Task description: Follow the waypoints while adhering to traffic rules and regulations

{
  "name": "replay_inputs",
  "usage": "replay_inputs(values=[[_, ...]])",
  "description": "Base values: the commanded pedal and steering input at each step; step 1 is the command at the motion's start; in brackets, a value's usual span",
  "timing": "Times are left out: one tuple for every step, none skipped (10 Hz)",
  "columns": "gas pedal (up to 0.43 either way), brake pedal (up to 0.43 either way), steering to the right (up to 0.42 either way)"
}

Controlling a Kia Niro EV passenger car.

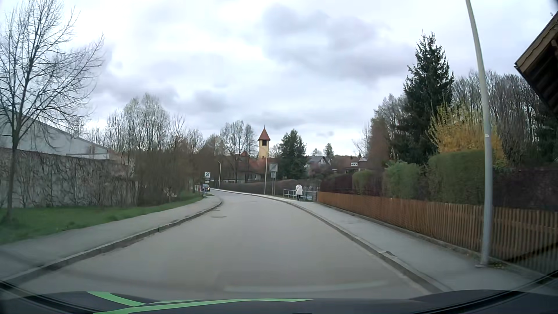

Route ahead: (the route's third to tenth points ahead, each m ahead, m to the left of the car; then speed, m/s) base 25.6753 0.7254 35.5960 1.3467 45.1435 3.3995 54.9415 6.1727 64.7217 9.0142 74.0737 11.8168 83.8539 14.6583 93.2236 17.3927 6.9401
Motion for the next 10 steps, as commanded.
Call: replay_inputs(values=[[0.110,0.000,0.001],[0.110,0.000,0.000],[0.110,0.000,0.000],[0.110,0.000,0.000],[0.087,0.000,0.000],[0.079,0.000,0.000],[0.079,0.000,-0.001],[0.079,0.000,-0.001],[0.079,0.000,-0.001],[0.079,0.000,-0.002]])
